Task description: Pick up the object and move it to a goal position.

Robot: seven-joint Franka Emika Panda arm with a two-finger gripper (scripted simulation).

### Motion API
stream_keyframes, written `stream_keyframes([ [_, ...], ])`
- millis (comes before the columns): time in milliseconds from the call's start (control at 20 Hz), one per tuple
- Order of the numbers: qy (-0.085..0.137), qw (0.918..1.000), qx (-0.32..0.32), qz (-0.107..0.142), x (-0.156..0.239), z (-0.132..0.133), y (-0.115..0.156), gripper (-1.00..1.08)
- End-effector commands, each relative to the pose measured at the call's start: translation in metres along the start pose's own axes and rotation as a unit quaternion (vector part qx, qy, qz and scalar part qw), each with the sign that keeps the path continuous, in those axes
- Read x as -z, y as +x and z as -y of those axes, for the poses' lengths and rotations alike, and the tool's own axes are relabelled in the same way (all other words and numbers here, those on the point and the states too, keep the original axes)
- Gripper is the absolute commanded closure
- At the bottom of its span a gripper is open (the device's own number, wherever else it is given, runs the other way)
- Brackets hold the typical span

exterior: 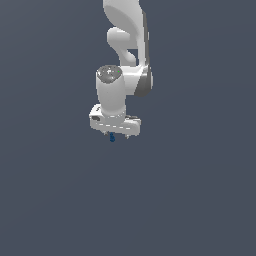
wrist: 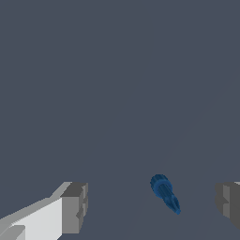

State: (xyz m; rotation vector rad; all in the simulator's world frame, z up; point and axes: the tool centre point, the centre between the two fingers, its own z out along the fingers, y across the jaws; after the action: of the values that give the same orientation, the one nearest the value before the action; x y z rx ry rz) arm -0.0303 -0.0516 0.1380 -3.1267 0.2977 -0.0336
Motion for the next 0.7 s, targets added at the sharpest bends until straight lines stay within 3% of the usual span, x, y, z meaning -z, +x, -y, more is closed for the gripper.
stream_keyframes([
  [0,0.0,0.9995,-0.033,0.003,-0.012,-0.012,-0.014,-0.92],
  [650,-0.003,0.9919,-0.127,0.01,-0.043,-0.046,-0.057,-0.92],
])
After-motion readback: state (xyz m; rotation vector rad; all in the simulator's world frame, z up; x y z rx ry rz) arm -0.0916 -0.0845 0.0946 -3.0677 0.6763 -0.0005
